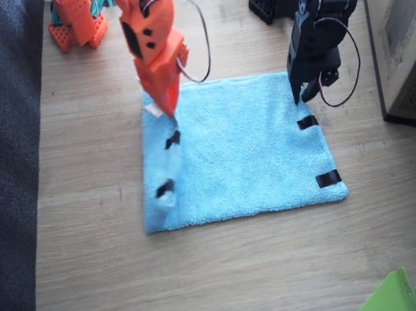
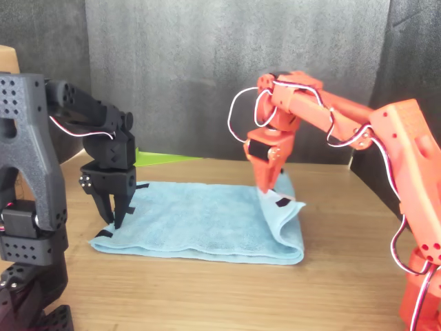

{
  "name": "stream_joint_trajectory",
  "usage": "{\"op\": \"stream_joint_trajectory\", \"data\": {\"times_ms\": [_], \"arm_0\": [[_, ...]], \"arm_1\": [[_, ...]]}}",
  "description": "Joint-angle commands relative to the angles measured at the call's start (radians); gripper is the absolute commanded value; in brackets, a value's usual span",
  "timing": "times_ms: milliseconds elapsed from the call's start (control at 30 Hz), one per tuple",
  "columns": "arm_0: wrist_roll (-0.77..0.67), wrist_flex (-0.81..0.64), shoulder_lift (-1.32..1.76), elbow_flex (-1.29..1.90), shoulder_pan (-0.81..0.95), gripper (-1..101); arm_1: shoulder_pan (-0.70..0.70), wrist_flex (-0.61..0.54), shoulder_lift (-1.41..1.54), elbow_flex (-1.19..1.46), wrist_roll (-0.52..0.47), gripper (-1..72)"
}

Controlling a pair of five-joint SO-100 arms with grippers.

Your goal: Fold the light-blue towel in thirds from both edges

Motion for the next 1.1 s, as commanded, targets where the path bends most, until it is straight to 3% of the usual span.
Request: {"op": "stream_joint_trajectory", "data": {"times_ms": [0, 100, 267, 567, 867, 1067], "arm_0": [[0.008, 0.003, 0.043, 0.006, 0.002, 0], [0.005, 0.003, 0.043, 0.006, 0.000, 0], [0.000, 0.003, 0.043, 0.006, -0.003, 0], [-0.005, 0.003, 0.046, 0.009, -0.008, 0], [-0.003, 0.066, 0.109, -0.049, -0.043, 0], [0.037, 0.206, 0.161, -0.206, -0.031, 0]], "arm_1": [[0.044, 0.015, 0.002, -0.069, 0.012, 0.0], [0.072, 0.015, -0.020, -0.107, 0.012, 0.0], [0.104, 0.015, -0.023, -0.130, -0.002, 25.9], [0.034, 0.017, 0.109, -0.077, 0.005, 26.8], [-0.304, 0.008, 0.305, 0.212, -0.028, 22.4], [-0.416, -0.097, 0.403, 0.434, -0.066, 22.7]]}}
